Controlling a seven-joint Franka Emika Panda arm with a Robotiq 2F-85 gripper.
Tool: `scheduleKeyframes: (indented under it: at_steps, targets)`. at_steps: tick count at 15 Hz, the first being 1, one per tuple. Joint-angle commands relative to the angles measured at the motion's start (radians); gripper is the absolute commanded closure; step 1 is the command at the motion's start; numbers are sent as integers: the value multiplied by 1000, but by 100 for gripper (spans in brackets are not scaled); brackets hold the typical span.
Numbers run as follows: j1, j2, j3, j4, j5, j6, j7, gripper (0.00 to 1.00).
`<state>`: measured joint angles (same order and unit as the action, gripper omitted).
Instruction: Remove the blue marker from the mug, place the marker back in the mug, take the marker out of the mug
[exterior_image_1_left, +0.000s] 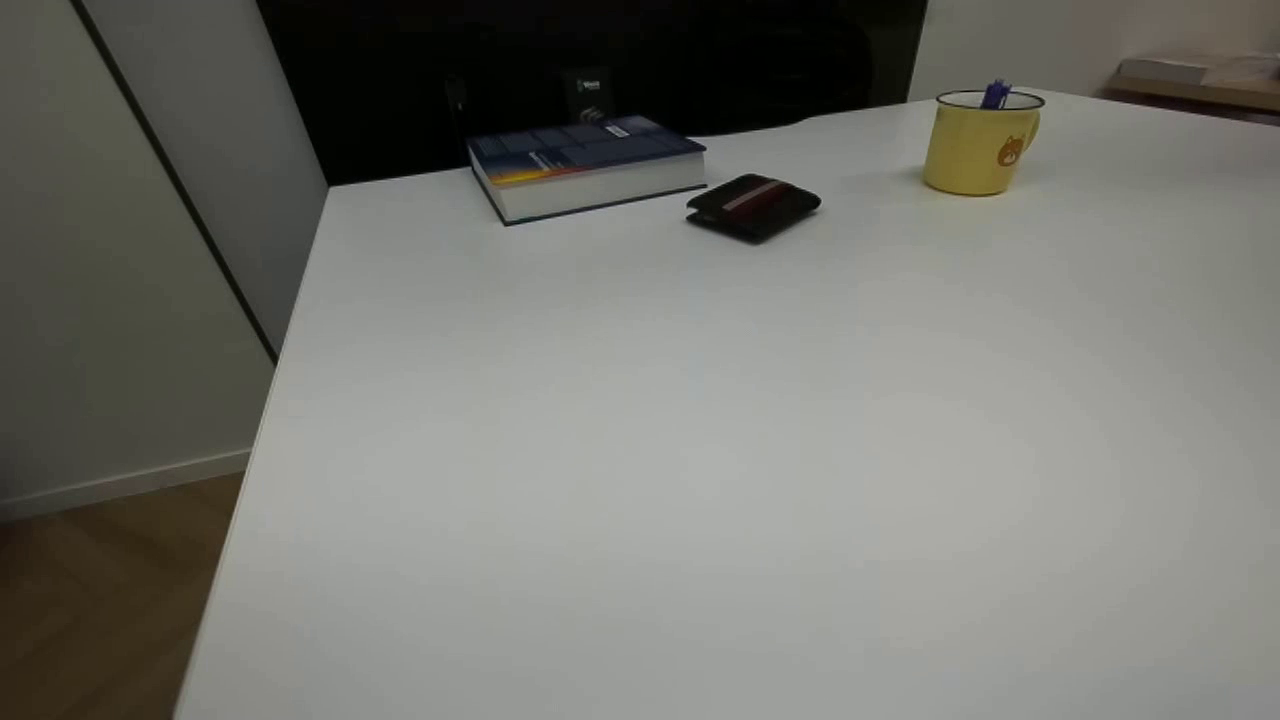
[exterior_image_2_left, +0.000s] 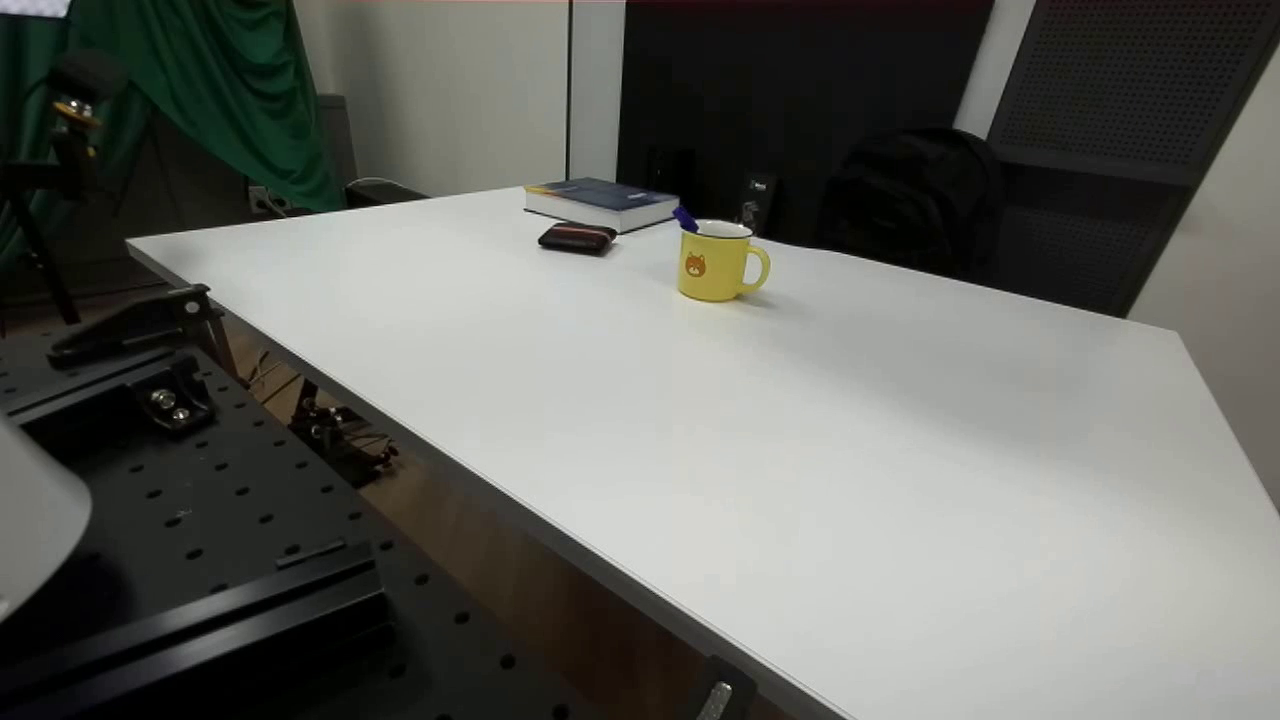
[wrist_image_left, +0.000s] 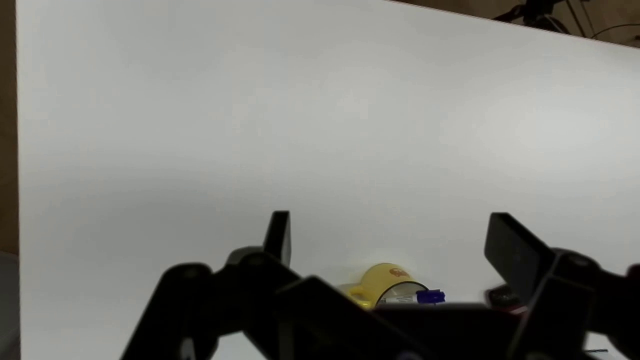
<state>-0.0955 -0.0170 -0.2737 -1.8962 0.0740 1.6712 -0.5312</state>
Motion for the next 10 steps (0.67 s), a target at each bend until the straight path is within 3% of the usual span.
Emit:
scheduleKeyframes:
  at_steps: [1, 8, 9, 10]
  targets:
    - [-27, 92, 49, 135, 28, -88, -7, 0]
    - [-25, 155, 126, 226, 36, -141, 23, 0]
    - [-29, 121, 128, 162, 21, -99, 3, 0]
    - [-28, 127, 134, 171, 22, -104, 4, 0]
